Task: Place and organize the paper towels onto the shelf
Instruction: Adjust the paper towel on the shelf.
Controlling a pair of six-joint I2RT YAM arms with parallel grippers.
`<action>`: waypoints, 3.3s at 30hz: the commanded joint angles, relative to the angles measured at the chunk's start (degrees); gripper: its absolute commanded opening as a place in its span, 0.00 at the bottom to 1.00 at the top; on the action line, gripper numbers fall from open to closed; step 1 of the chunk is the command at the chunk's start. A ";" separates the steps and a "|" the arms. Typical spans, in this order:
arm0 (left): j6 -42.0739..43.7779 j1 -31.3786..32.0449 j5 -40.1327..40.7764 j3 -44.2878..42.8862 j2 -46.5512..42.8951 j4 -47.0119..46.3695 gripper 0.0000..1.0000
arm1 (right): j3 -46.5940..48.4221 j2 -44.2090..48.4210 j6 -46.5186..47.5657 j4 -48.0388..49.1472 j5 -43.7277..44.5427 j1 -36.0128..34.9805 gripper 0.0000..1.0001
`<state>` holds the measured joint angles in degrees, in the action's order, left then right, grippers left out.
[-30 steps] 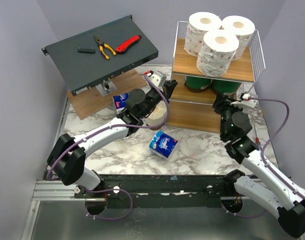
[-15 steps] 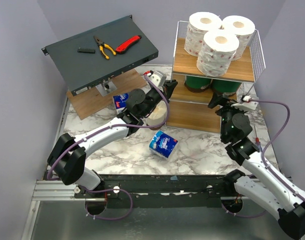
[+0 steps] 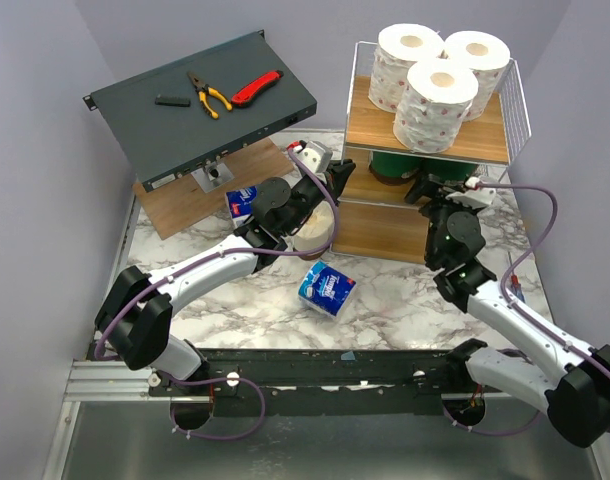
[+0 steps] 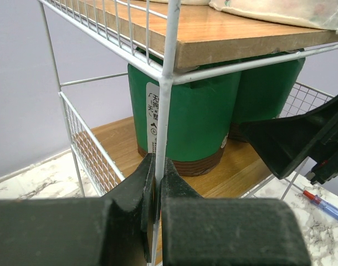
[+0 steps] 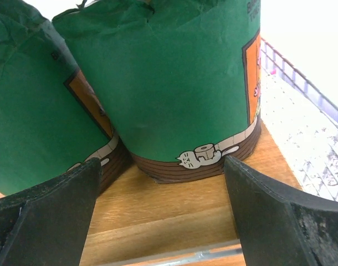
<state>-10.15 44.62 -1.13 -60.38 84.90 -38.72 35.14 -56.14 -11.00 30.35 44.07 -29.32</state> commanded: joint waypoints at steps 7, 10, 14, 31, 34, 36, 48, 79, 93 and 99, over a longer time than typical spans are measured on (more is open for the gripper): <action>-3.92 0.56 -3.36 -0.25 1.06 -0.30 0.00 | 4.11 -4.36 0.24 0.41 -14.23 -0.28 0.92; -3.91 0.55 -3.36 -0.32 1.16 -0.27 0.00 | 4.54 -4.81 -0.22 0.35 -18.98 -0.30 0.91; -3.82 0.58 -3.29 -0.34 1.18 -0.30 0.00 | 4.05 -2.92 -0.42 -0.76 -20.10 -0.30 0.90; -4.26 0.58 -3.36 -0.52 1.22 0.20 0.00 | -1.87 4.96 0.20 0.37 -6.45 -0.23 0.92; -4.26 0.61 -3.40 -0.55 1.16 0.31 0.00 | -1.66 4.05 -2.32 0.50 -9.11 -0.27 0.93; -4.43 0.57 -3.44 -0.52 1.20 0.38 0.00 | -1.46 2.74 -3.83 0.86 -9.45 -0.59 0.97; -4.53 0.81 -3.48 -0.48 0.88 0.75 0.00 | 1.04 -7.22 -6.12 7.77 -6.56 -6.44 1.00; -3.22 2.01 -2.83 0.29 0.50 0.40 0.00 | 10.92 -21.53 -6.69 0.83 14.00 -2.68 1.00; -3.16 1.94 -0.79 -0.25 -0.75 1.86 0.00 | 2.59 -2.36 -5.87 -6.31 -16.53 -2.74 1.00; -3.59 1.88 2.78 -0.68 -3.50 5.72 0.31 | 2.24 7.92 -6.23 -17.79 -30.44 -2.76 1.00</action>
<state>-11.64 45.87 -1.10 -60.47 84.84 -37.85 37.43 -53.28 -16.47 22.13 26.35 -32.14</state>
